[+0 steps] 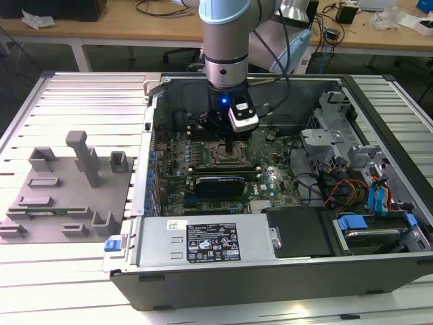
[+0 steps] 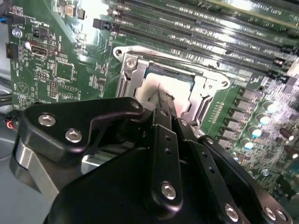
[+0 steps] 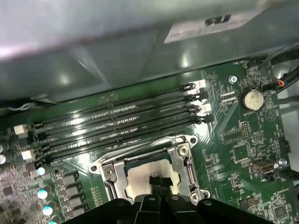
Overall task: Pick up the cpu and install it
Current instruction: 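Install the first cpu locking lever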
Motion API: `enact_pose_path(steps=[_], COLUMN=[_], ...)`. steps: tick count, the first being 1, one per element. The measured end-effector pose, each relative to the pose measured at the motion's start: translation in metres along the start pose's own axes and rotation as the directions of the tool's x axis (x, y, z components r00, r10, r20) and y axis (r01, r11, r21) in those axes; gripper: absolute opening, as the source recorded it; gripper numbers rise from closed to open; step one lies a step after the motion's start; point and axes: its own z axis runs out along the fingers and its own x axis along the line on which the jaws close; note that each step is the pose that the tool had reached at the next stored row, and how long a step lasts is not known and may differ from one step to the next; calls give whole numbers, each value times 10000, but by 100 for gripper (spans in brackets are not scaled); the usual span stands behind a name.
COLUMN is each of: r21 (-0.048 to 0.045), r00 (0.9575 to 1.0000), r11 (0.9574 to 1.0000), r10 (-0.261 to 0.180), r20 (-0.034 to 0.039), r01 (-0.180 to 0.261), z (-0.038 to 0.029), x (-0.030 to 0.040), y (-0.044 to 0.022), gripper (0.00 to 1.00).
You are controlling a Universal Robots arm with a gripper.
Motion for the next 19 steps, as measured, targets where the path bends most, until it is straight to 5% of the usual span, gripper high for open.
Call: enact_pose_path(steps=[6,12,19], r21=[-52,-52,-52], r00=[9991,9991,9991], r11=[9991,9991,9991], r10=[-427,-427,-427], r20=[5,5,5], r01=[427,427,427], z=[4,-151,-156], x=[-1,-21,-22], y=[-7,-14,-14], gripper=[11,11,11])
